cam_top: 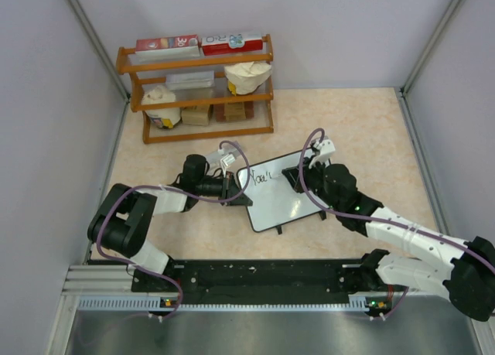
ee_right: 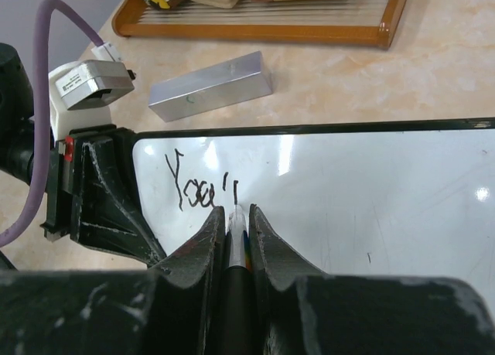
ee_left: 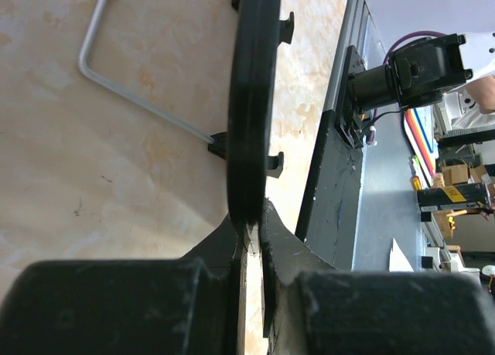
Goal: Write a sentence on the whiteboard
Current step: Write a sentence at the center of the board.
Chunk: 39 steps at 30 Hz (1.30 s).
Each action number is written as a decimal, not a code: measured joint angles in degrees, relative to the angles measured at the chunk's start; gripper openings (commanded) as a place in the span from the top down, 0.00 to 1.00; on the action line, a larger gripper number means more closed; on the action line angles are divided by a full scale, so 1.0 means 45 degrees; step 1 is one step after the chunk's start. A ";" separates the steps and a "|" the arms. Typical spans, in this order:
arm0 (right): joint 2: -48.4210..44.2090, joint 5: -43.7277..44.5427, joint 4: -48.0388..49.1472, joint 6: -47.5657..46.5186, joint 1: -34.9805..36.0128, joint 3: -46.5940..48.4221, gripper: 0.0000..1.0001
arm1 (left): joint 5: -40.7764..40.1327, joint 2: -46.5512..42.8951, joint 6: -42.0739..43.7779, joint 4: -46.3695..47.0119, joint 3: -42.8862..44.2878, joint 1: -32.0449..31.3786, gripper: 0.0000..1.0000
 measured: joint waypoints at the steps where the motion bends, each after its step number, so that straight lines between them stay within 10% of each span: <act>1: -0.0058 -0.0049 -0.0024 0.0005 0.0000 -0.0063 1.00 | 0.0000 0.0000 0.0000 0.0000 0.0000 0.0000 1.00; 39: 0.0194 0.0199 -0.0107 0.0063 -0.0136 0.0287 1.00 | -0.0010 0.0000 -0.0015 -0.0005 0.0000 0.0000 1.00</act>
